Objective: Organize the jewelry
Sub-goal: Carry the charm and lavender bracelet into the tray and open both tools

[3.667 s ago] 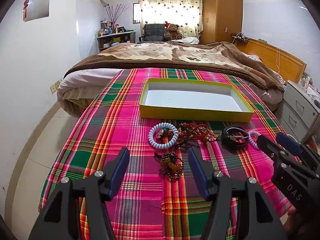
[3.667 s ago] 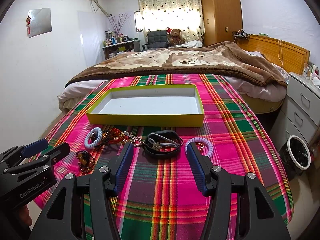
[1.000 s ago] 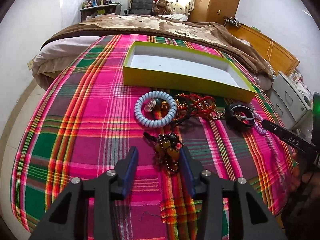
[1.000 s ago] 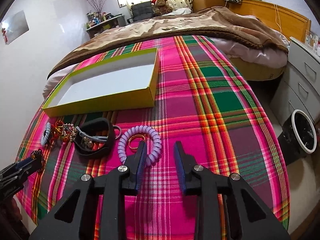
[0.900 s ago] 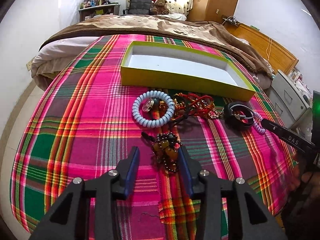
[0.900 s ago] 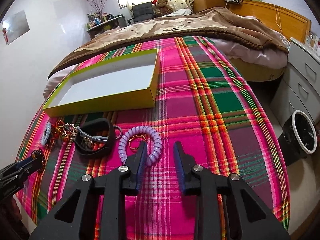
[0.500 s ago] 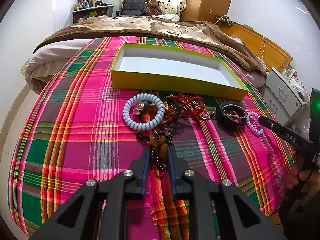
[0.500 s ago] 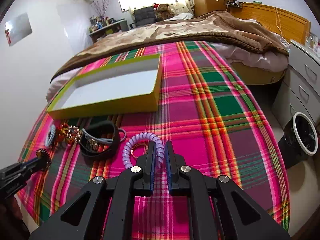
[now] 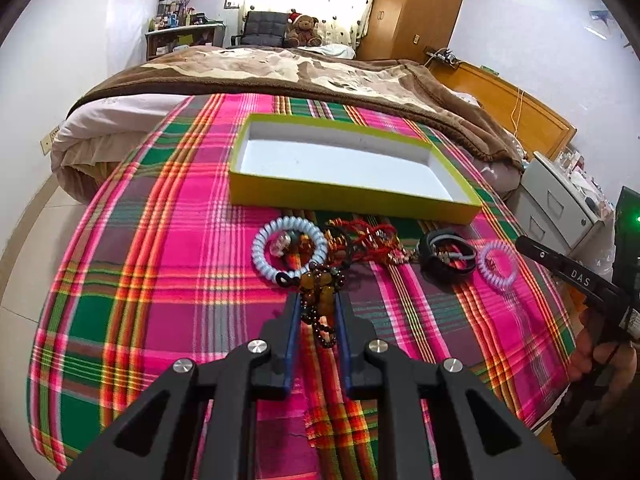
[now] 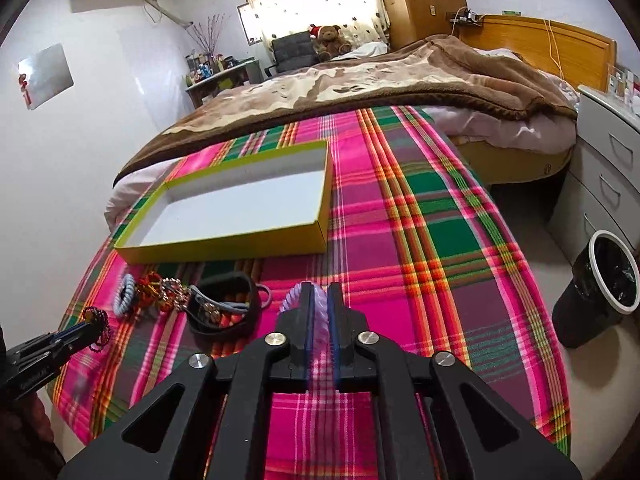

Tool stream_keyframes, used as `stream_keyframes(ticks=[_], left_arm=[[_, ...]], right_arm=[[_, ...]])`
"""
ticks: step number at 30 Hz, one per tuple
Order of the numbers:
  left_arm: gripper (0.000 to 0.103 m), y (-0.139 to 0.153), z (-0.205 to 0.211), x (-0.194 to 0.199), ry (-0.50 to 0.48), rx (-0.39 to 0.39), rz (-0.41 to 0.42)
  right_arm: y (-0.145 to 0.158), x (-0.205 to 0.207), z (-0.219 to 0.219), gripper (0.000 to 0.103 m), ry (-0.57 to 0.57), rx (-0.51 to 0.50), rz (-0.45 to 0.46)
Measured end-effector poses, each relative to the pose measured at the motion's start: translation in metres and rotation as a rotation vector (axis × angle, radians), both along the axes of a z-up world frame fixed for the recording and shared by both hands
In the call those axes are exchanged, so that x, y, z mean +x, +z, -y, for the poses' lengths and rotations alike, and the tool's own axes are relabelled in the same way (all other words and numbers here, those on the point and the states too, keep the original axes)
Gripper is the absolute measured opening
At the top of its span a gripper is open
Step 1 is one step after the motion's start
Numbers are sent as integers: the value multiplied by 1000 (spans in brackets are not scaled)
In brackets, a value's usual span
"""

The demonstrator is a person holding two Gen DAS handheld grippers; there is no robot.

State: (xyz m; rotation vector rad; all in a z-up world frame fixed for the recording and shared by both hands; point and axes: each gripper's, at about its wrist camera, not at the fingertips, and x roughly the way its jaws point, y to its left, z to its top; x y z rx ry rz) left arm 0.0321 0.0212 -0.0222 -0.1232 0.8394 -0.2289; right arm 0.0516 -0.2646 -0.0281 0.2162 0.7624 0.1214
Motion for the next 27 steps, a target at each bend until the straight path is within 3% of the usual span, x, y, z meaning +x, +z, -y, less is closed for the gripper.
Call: stream_keyframes(ticks=[9,13,16,19,27], left_arm=[[17,18,-12,10,24,-5,43],[17,16,-10,11,16,-8,39],[17,12,-9,12,12,-17,28],[17,9,-7,13,9,-19,16],[17,9,-10,15,18,-20,14]], right_arm=[[23,2,10,4,-4,3,49],[4,10,9,4,66,9,-49],[-12,13,5,13,73,-37,-94],[-23,20,-3,13,83,-81,-137],[-30,22,-5,13,90,-148,-157]])
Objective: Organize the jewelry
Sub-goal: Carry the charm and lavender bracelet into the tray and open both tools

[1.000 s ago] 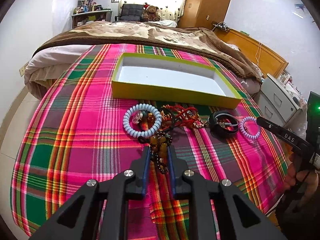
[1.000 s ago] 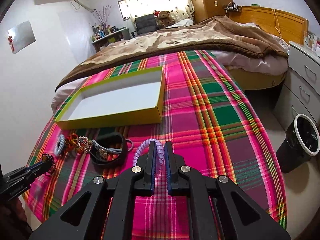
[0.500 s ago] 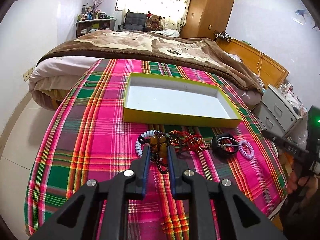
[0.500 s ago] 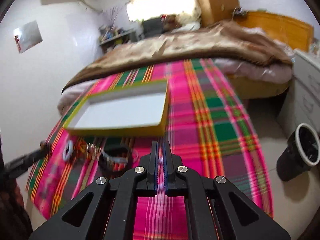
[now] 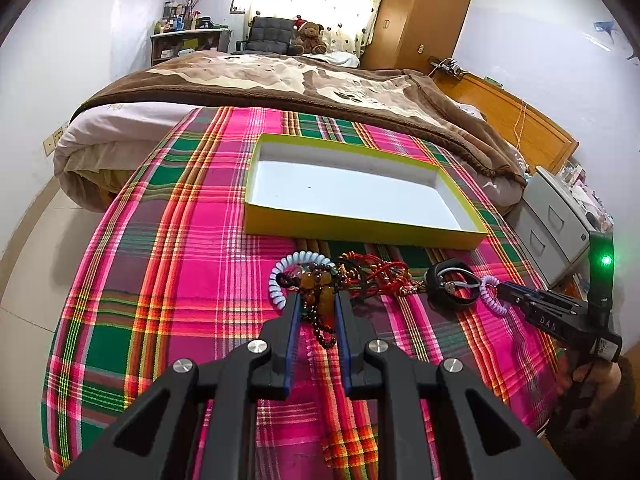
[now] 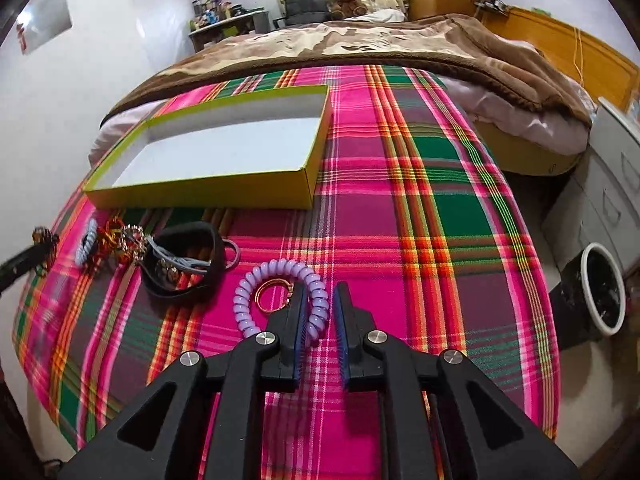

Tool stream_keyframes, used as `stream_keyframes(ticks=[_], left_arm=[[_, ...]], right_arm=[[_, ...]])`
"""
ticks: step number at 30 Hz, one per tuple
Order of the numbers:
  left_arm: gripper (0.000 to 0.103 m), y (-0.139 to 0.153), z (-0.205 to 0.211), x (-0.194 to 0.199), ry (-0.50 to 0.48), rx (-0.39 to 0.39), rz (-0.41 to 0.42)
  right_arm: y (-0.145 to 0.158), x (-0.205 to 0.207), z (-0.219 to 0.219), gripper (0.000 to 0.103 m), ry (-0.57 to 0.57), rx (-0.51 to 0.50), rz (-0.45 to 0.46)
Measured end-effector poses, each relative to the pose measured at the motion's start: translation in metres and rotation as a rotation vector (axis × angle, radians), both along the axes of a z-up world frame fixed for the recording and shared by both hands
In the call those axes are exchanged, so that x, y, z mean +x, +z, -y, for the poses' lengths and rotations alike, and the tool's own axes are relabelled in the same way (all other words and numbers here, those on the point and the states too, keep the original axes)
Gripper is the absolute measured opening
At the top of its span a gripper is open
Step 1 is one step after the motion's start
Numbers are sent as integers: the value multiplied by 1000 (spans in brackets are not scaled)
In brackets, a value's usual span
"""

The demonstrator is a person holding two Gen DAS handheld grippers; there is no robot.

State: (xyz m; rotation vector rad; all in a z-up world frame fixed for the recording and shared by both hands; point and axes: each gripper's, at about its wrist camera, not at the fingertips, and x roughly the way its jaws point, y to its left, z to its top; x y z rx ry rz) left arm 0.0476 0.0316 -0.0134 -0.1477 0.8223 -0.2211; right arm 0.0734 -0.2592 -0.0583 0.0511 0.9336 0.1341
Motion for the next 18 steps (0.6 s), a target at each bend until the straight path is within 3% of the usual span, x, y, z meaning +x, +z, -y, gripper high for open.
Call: stream_keyframes(ticks=[6,18], left_arm=[[17,4,-1,1,-3,-2,8],[17,21,-6,23,-22,-4,37]], right_arm=[[2,-1,-8,9,20,-76,8],[54,16,2,9,0,28,117]])
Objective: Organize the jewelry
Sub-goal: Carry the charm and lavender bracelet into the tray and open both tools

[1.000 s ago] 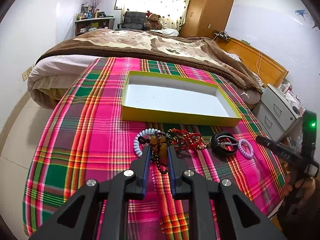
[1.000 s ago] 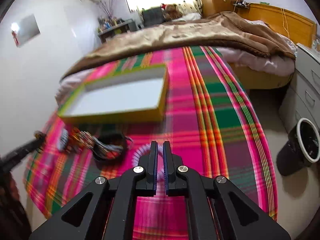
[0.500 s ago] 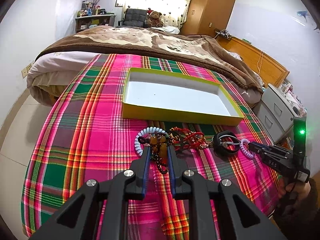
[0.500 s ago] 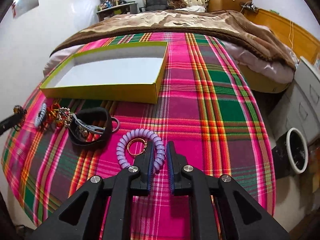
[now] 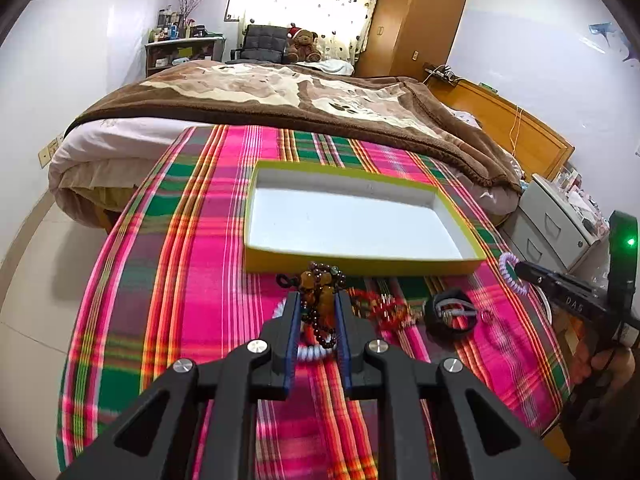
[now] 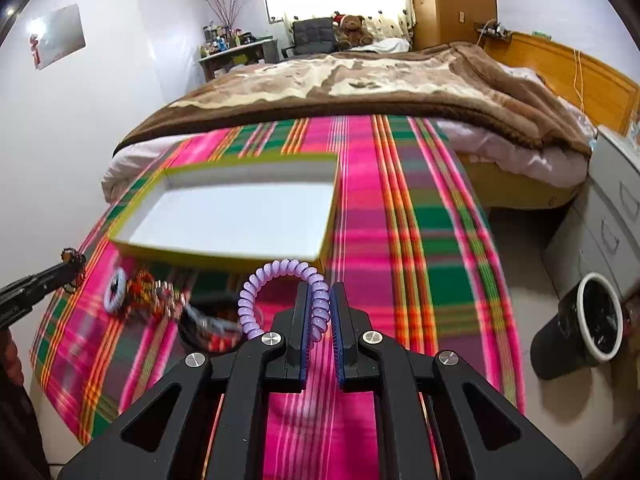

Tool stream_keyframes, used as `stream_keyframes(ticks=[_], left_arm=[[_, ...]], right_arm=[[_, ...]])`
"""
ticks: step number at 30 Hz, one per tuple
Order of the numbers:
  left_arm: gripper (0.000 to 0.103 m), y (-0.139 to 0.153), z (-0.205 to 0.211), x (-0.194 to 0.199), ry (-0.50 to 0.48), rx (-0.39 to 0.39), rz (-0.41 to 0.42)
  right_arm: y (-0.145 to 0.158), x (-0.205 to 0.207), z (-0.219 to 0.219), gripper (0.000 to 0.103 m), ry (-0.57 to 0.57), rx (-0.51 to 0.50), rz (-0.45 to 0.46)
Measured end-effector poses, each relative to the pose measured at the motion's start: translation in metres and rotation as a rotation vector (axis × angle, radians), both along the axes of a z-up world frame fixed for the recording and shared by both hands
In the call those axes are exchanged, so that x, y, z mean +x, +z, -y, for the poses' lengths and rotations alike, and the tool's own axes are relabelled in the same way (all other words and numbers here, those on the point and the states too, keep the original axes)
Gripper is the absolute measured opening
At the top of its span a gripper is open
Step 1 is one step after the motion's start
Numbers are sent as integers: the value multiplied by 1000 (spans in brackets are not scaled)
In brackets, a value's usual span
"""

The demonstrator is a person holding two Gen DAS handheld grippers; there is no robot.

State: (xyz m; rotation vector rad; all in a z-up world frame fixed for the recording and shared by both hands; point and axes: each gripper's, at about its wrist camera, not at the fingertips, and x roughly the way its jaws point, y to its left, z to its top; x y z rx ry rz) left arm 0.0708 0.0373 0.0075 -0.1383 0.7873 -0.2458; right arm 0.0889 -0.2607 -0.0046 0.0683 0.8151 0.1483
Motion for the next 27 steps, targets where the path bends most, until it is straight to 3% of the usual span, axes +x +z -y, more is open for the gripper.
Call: stream_keyframes(ticks=[12,27], left_arm=[[17,17,4,66,-50,-26,10],[17,-19,15,138,-72,-27,-108]], right_arm=[[22,69,-23,9,27,-23,28],[-18,142,-32,9,18,-56,-90]])
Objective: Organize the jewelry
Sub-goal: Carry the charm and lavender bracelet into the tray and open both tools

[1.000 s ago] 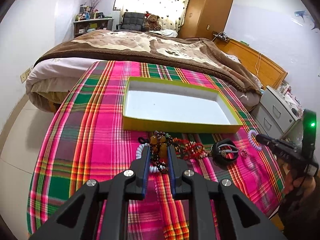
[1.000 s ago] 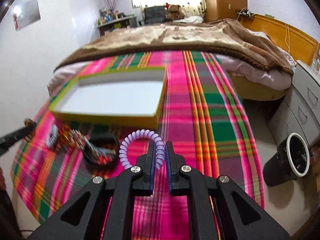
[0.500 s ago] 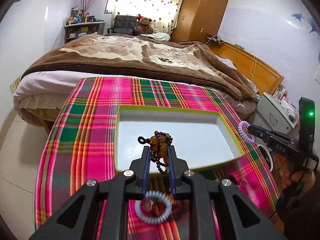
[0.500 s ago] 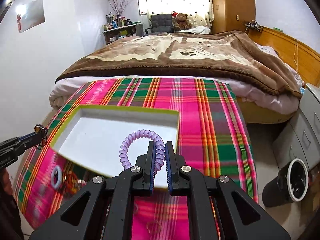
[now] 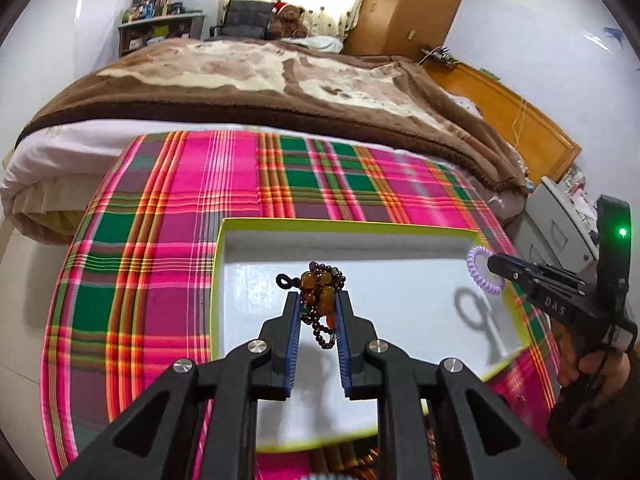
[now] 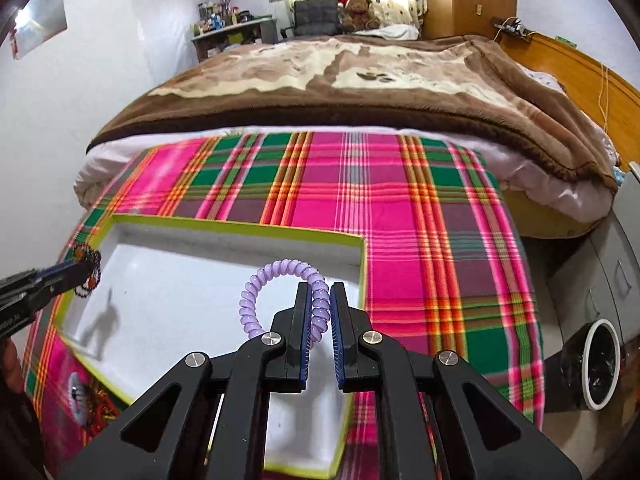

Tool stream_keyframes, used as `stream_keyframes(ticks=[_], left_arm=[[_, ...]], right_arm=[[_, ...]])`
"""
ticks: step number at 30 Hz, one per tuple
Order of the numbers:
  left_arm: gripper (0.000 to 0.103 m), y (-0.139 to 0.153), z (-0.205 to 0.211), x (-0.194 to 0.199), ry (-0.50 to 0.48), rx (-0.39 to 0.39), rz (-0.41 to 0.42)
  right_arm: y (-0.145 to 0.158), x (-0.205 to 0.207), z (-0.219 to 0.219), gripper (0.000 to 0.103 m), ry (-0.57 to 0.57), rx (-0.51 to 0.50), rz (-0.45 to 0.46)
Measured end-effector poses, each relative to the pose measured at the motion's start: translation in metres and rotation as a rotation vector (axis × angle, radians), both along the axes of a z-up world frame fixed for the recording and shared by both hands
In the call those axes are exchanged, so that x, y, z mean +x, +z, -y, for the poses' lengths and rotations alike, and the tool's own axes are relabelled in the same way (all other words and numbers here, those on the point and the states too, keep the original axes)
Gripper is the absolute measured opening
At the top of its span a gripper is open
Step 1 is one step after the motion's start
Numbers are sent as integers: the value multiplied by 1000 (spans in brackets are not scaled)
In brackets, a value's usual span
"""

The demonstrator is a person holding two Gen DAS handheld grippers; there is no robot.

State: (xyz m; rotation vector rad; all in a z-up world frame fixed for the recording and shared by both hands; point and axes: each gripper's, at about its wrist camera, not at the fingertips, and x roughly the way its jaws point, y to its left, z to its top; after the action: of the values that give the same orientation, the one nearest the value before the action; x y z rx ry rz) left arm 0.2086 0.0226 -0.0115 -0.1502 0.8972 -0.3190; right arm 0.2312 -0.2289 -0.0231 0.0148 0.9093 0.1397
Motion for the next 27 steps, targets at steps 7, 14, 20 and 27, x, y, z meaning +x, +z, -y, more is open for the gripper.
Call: stream_keyframes(ticks=[7,14,20,27], left_arm=[[17,-16,1,21,14,26,-38],[18,-26,1,27,25,44,-71],[18,-28,3,30,30,47,-77],[34,-26,2,33,44,26,-84]], right_arm=[[-17,13,-10,10,3,-57,-30],[-24,18,-18,10,16,-104,-36],[-28,21,-20,10,25,-117,-44],[-27,20,-21,10,24,-116,-38]])
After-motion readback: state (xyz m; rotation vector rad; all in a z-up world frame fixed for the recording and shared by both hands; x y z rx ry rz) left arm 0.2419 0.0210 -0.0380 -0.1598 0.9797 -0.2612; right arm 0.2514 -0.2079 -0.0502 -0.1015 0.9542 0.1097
